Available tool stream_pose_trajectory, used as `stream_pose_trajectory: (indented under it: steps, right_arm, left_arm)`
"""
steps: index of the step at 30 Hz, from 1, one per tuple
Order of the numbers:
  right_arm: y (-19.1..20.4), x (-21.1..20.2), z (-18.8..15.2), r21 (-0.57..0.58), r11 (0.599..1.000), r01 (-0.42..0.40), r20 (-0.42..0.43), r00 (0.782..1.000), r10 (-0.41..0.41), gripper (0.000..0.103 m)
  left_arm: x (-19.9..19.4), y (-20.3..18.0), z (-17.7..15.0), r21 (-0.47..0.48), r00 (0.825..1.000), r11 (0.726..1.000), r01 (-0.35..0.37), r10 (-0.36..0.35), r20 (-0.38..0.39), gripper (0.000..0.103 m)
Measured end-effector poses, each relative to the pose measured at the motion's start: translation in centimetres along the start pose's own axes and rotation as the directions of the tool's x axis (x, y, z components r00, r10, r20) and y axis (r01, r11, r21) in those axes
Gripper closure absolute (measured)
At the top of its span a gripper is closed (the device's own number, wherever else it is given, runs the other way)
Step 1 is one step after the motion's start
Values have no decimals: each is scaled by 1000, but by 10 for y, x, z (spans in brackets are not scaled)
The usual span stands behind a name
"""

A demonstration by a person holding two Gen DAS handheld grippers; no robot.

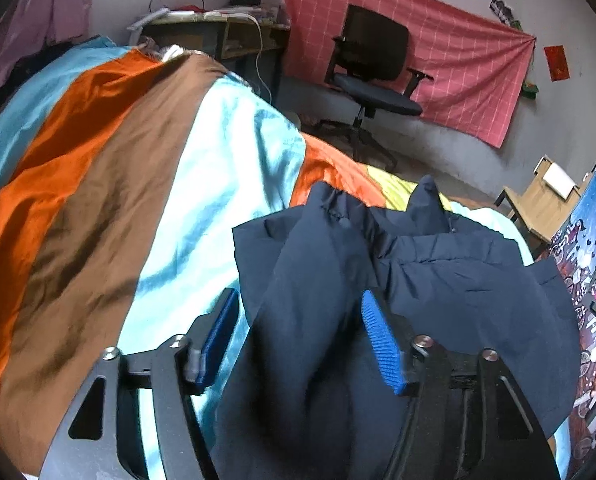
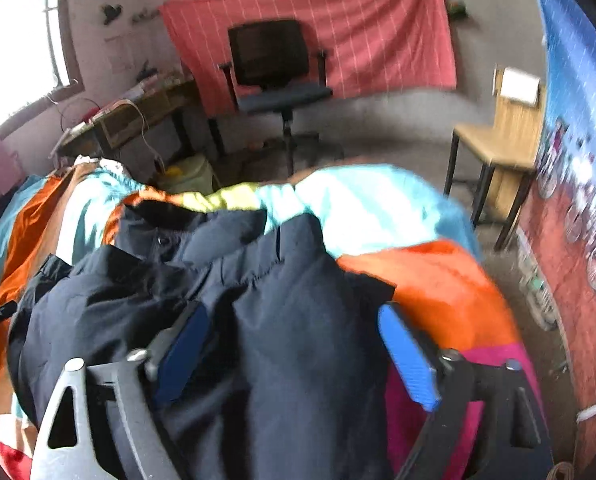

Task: Fold large clothes
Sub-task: 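Lift both grippers off the folded jacket and pull them back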

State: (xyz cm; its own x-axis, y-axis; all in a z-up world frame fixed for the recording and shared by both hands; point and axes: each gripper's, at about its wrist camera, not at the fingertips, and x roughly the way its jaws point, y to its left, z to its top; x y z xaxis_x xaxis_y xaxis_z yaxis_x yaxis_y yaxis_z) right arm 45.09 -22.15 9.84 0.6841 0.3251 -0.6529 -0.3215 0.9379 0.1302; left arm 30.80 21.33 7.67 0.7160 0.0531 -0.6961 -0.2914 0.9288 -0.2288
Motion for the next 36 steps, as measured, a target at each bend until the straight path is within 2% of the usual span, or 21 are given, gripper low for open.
stream_pose_trajectory:
  steps: [1, 2, 5, 9, 16, 22, 25, 30, 36]
  right_arm:
    - [3, -8, -1, -12, 1000, 1, 30, 1000, -1, 5]
    - [6, -16, -2, -24, 1000, -4, 56, 998, 5, 2]
    - [19, -42, -6, -54, 998, -16, 116, 993, 22, 0]
    - [34, -74, -19, -39, 998, -48, 168, 984, 54, 0]
    - [65, -129, -64, -54, 995, -87, 238, 966, 97, 0]
    - [82, -171, -109, -70, 995, -75, 270, 958, 91, 0]
    - [89, -188, -128, -94, 994, -58, 269, 960, 81, 0]
    - [103, -213, -157, -131, 991, -37, 273, 959, 72, 0]
    - [111, -223, -191, -115, 991, -70, 236, 967, 95, 0]
  left_arm:
    - [-9, -2, -1, -1, 1000, 1000, -3, 3, 22, 18]
    - [-18, -4, -3, -3, 999, 1000, 2, -1, 49, 13]
    - [-44, -14, -6, 4, 994, 1000, 27, -27, 108, 9]
    - [-73, -34, -15, 19, 987, 999, 43, -46, 152, 2]
    - [-130, -78, -59, 114, 966, 992, 53, -79, 244, 2]
    - [-171, -109, -106, 216, 954, 976, 5, -70, 292, 2]
    - [-182, -118, -129, 254, 955, 967, -25, -52, 291, 2]
    - [-191, -118, -160, 262, 958, 965, -28, -49, 283, 2]
    - [-193, -106, -191, 249, 968, 968, -23, -41, 248, 2]
